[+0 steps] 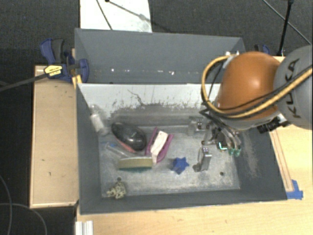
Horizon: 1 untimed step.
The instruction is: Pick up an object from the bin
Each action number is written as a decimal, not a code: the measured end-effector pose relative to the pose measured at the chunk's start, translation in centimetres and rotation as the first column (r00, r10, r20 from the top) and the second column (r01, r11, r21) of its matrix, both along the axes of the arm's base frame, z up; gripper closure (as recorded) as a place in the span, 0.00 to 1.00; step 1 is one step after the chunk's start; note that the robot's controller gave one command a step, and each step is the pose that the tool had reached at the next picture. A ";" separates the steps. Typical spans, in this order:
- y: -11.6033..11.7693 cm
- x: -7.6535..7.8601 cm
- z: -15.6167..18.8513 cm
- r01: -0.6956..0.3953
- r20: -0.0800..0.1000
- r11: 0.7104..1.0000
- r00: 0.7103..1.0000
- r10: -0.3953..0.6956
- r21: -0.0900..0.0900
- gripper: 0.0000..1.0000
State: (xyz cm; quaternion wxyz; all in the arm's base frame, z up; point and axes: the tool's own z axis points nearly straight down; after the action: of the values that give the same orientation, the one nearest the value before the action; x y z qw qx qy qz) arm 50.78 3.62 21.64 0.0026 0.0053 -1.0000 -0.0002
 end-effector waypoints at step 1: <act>-1.7 -0.5 -15.0 0.233 0.000 0.973 0.973 -0.233 -0.001 0.00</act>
Offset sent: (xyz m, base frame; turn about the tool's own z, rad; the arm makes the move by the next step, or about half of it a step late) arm -0.0036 -0.0169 -0.1464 0.2354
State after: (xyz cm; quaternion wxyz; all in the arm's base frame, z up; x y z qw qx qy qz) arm 50.26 1.92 6.65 0.0027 -0.1119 -0.9937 0.0001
